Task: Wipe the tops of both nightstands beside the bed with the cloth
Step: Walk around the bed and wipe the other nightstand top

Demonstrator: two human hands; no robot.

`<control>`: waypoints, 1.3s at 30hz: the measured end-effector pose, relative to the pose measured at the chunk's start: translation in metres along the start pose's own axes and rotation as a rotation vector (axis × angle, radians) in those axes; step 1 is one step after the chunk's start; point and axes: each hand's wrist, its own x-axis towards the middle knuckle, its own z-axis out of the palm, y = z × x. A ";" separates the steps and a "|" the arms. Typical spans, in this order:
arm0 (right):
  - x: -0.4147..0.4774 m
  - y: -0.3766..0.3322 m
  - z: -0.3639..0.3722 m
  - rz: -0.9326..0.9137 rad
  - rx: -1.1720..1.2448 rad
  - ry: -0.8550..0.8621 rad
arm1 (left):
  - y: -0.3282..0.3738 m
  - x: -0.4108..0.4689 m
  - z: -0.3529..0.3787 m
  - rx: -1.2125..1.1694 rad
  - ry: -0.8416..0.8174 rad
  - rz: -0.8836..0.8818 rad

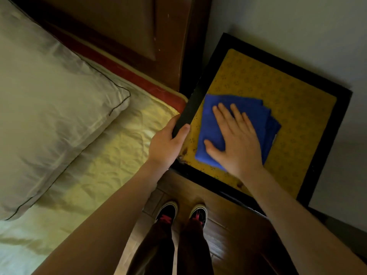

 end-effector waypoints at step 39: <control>0.011 -0.011 -0.003 0.146 -0.004 0.019 | 0.008 -0.003 -0.002 0.020 0.029 0.022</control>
